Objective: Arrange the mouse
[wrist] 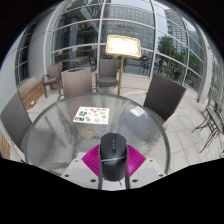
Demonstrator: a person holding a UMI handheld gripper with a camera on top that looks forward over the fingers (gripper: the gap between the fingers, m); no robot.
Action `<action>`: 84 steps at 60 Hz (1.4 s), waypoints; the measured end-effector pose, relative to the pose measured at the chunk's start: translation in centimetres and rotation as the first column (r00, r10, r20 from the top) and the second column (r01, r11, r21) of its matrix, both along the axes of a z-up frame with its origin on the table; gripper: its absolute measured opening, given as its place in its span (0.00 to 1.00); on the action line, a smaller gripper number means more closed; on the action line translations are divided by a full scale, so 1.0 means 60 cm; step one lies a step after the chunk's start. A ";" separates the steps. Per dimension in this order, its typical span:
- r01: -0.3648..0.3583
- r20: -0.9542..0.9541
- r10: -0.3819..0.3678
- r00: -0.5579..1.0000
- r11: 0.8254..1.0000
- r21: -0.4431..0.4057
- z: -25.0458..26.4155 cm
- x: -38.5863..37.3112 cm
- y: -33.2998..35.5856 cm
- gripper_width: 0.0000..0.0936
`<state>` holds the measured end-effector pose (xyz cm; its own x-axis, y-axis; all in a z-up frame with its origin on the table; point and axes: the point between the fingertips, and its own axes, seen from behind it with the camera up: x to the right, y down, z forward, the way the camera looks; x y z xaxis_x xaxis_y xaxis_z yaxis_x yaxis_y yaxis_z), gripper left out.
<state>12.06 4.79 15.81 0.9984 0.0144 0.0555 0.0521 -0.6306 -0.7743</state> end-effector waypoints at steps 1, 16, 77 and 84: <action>0.000 0.001 0.000 1.000 1.000 -0.018 -0.021 0.006 -0.002 0.33; -0.023 -0.041 0.015 0.999 0.979 -0.202 -0.251 0.001 -0.054 0.33; -0.016 -0.049 0.017 0.999 1.000 0.014 0.076 -0.079 -0.240 0.82; 0.003 -0.048 -0.001 0.999 0.999 0.052 0.111 -0.085 -0.282 0.82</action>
<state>6.94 -12.16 22.46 0.9999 0.0108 0.0084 0.0132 -0.5896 -0.8076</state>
